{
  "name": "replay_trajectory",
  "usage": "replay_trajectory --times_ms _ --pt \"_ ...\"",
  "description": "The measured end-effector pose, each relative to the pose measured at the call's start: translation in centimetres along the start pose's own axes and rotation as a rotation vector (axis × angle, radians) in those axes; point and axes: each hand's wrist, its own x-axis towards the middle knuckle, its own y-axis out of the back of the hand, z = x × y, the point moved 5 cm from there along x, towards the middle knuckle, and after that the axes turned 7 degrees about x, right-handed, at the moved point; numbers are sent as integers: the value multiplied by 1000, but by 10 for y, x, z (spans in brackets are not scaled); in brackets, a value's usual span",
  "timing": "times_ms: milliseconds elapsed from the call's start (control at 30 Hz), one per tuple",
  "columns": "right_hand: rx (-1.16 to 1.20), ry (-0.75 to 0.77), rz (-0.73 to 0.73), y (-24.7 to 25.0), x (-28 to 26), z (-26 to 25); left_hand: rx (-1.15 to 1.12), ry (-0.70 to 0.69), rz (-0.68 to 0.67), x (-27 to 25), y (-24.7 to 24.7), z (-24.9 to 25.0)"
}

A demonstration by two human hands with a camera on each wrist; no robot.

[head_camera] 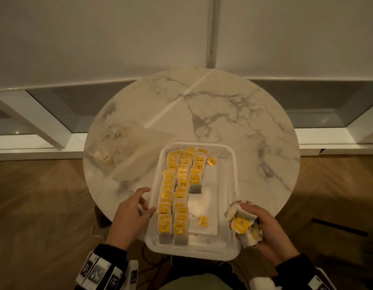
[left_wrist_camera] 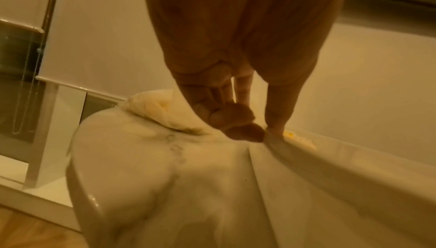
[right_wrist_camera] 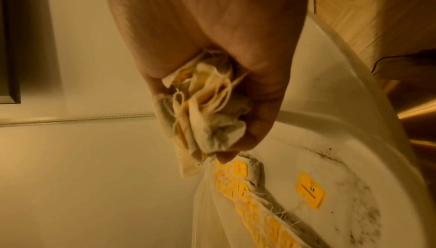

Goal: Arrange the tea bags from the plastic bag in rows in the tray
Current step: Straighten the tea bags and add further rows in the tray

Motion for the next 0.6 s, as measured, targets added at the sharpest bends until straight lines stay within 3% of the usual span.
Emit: replay_trajectory --times_ms 100,200,267,367,500,600 --pt "16 -16 -21 -15 2 -2 50 -49 47 -9 7 10" --pt "58 -58 -5 -29 9 1 -36 -228 120 -17 15 47" --pt "57 -114 33 -34 16 8 -163 -327 62 -18 9 79" --pt "58 -185 99 -35 22 19 -232 -366 -82 -10 -9 116" --pt "67 -204 153 -35 25 22 -138 -379 -254 4 -29 130" --pt "59 -209 167 -37 23 19 -219 -363 -297 10 -32 130"
